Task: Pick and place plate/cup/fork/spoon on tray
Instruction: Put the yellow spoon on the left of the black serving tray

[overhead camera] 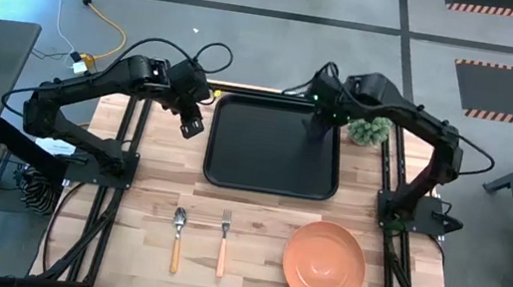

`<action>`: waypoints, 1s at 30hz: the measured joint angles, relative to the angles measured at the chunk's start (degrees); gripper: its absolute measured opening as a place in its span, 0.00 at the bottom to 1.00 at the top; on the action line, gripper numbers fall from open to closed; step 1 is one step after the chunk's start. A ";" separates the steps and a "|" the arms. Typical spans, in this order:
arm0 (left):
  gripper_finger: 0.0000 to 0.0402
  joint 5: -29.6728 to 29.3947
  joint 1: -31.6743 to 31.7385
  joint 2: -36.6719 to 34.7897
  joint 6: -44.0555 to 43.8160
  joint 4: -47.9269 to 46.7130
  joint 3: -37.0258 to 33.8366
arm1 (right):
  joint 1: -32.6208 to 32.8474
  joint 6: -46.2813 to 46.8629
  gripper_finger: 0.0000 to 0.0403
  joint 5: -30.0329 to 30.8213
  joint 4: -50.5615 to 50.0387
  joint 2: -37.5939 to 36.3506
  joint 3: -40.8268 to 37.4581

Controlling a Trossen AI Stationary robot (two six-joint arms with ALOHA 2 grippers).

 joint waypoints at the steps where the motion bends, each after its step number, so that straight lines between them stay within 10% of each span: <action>1: 0.37 0.00 0.00 0.00 -0.04 -0.34 0.00 | 1.22 1.17 0.30 0.11 0.00 -0.11 0.00; 19: 0.37 6.49 -5.88 -0.02 -16.91 -9.86 0.00 | 21.59 22.41 0.30 5.35 0.02 -0.04 -0.02; 30: 0.37 1.84 -15.47 -0.09 -29.20 -9.86 0.00 | 25.50 17.59 0.30 5.45 0.02 -0.04 -0.02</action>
